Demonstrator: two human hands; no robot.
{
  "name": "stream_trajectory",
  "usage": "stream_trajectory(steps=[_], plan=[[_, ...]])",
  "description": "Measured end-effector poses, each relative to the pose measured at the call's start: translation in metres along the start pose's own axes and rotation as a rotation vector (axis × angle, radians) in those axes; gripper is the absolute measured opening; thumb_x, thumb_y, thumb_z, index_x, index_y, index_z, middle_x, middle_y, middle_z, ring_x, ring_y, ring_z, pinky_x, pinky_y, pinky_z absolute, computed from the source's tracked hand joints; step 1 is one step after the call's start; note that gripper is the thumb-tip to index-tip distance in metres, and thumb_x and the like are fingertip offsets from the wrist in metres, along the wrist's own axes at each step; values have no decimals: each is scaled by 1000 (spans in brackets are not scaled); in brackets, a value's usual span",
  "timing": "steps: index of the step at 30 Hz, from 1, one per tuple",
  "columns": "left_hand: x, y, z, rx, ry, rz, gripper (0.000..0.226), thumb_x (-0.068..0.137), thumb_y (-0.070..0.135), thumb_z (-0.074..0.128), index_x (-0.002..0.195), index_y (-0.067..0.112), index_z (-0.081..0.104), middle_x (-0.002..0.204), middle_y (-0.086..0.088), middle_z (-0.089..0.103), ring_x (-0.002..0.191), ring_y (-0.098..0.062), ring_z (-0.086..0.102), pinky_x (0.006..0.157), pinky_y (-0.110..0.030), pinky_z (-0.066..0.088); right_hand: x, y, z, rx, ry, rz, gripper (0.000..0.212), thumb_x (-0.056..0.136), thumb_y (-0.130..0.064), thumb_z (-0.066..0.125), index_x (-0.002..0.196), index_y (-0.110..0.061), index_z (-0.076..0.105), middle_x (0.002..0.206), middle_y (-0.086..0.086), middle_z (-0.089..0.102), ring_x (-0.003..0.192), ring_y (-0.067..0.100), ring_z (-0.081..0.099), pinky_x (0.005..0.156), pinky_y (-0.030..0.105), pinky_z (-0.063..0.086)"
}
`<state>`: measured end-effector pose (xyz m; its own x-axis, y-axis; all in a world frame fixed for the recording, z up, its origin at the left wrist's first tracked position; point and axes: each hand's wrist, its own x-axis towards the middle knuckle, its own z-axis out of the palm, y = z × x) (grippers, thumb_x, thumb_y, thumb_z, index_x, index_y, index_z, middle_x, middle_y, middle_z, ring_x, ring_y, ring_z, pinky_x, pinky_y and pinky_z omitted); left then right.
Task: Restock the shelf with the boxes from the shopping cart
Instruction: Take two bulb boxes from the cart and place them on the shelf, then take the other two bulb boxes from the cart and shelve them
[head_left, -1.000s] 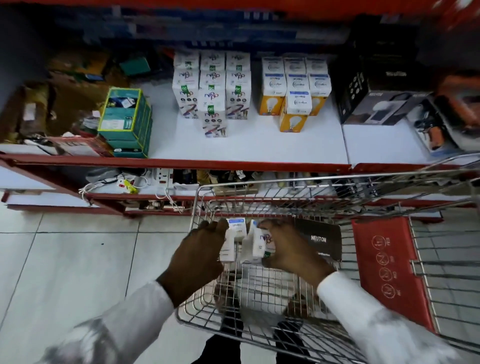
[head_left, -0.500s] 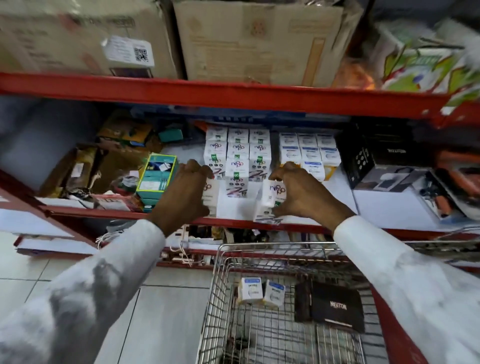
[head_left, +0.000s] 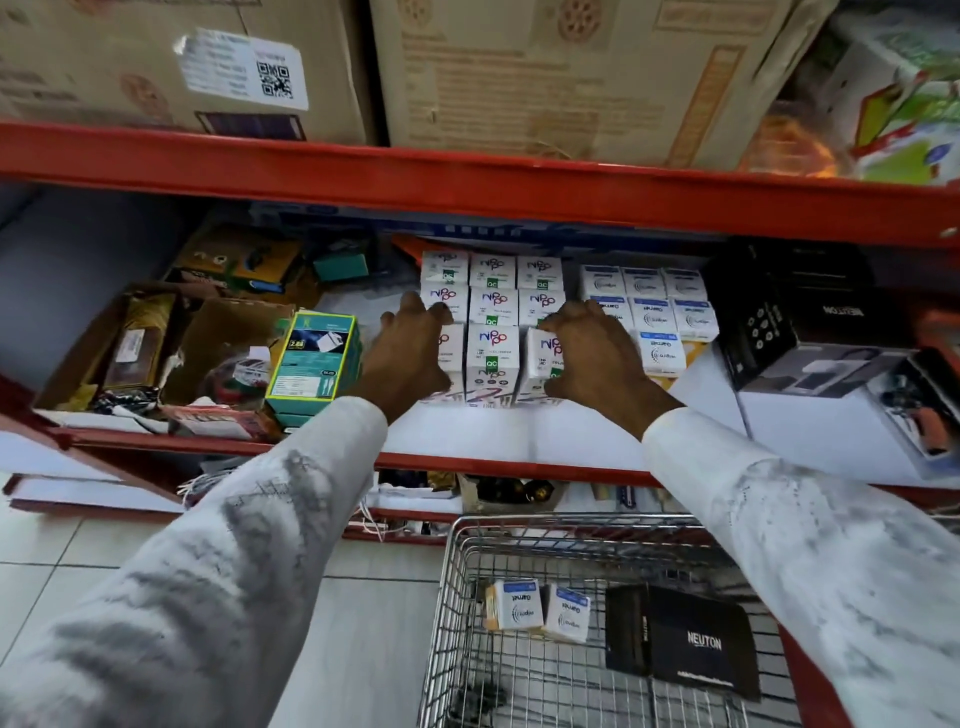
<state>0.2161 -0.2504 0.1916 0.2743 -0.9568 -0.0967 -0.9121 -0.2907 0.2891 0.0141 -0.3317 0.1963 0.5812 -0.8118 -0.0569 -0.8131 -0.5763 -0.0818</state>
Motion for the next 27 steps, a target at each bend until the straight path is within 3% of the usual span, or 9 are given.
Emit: stream_trajectory(steps=[9, 15, 17, 20, 23, 27], plan=[[3, -1, 13, -29, 16, 20, 68, 72, 10, 80, 136, 14, 57, 132, -18, 48, 116, -42, 53, 93, -51, 54, 3, 3, 15, 110, -15, -45, 80, 68, -25, 83, 140, -12, 52, 132, 11, 53, 122, 30, 54, 96, 42, 54], [-46, 10, 18, 68, 52, 79, 75, 77, 20, 75, 146, 19, 45, 147, -15, 42, 127, -43, 44, 101, -55, 47, -44, 6, 19, 106, 94, -103, 77, 78, -28, 74, 147, -13, 45, 142, 9, 51, 129, 31, 48, 100, 42, 50], [-77, 20, 27, 56, 128, 138, 69, 76, 24, 74, 141, 20, 51, 146, -14, 45, 129, -41, 45, 100, -53, 46, -78, 6, 24, 167, 167, -108, 69, 81, -27, 69, 145, -13, 48, 140, 8, 52, 126, 31, 50, 99, 41, 50], [-131, 37, 62, -72, 222, 281, 47, 75, 25, 73, 120, 17, 64, 128, -11, 58, 116, -33, 54, 89, -47, 53, -139, 11, 45, 223, 245, -84, 57, 82, -23, 66, 136, -14, 55, 132, 8, 57, 120, 27, 54, 95, 37, 51], [-174, 52, 115, -95, 36, 322, 40, 80, 31, 65, 118, 19, 62, 123, -7, 59, 116, -29, 55, 93, -44, 54, -197, 19, 84, 232, 155, -11, 48, 81, -20, 65, 129, -19, 59, 128, 3, 59, 115, 22, 56, 92, 33, 53], [-192, 62, 186, -24, -308, 228, 59, 83, 36, 61, 139, 21, 47, 145, -9, 45, 137, -34, 40, 109, -46, 41, -238, 24, 150, 221, -208, 130, 54, 84, -25, 61, 137, -22, 52, 141, 3, 52, 129, 25, 49, 106, 37, 46]])
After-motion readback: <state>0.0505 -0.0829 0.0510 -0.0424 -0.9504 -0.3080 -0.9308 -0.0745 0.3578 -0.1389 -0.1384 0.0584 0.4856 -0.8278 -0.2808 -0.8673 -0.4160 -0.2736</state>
